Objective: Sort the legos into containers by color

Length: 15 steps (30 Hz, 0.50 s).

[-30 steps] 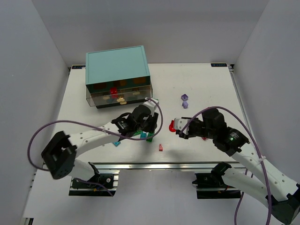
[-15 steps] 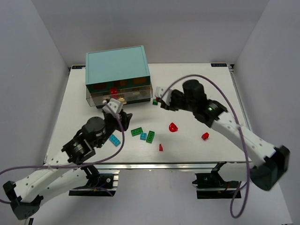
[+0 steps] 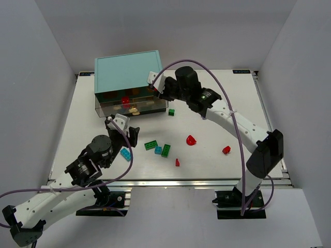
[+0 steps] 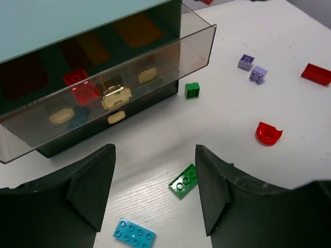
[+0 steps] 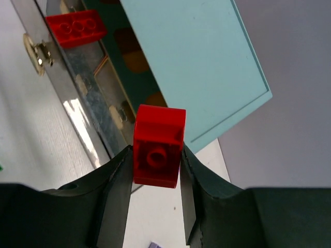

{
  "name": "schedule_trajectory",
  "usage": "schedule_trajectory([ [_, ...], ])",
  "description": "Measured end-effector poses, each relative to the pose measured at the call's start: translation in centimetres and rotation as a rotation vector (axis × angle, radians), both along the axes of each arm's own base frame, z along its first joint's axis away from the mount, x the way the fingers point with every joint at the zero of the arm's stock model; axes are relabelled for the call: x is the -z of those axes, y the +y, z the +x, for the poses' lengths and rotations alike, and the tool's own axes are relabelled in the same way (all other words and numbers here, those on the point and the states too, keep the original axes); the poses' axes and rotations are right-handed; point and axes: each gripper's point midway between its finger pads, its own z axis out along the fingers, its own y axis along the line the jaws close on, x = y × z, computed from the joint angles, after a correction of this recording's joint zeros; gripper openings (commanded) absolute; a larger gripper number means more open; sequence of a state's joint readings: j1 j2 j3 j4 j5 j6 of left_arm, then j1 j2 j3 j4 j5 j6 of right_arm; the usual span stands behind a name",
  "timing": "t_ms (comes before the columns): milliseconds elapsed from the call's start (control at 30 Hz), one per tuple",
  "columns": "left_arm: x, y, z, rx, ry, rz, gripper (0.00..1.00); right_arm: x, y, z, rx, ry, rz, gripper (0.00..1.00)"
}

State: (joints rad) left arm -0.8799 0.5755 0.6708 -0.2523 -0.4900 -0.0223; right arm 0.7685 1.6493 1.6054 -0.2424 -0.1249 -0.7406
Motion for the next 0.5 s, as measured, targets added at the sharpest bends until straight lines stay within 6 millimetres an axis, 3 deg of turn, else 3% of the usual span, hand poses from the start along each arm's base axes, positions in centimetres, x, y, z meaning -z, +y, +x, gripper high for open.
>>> schedule_trajectory([
  [133, 0.2, 0.0, -0.1, 0.003, 0.000, 0.009, 0.75, 0.2, 1.9, 1.2, -0.003, -0.003, -0.003, 0.00],
  [233, -0.2, 0.3, -0.2, 0.003, -0.013, -0.003, 0.75, 0.6, 3.5, 2.7, 0.000, -0.002, -0.006, 0.07],
  [333, -0.6, 0.5, -0.4, 0.004, -0.024, -0.013, 0.76, 1.8, 4.4, 3.4, 0.002, 0.010, -0.022, 0.31],
  [400, -0.7, 0.5, -0.4, 0.006, -0.026, -0.016, 0.76, 2.7, 4.4, 3.3, 0.002, 0.032, -0.040, 0.53],
  [500, -0.7, 0.3, -0.5, 0.018, -0.026, -0.014, 0.77, 3.0, 4.3, 3.1, 0.005, 0.048, -0.040, 0.64],
])
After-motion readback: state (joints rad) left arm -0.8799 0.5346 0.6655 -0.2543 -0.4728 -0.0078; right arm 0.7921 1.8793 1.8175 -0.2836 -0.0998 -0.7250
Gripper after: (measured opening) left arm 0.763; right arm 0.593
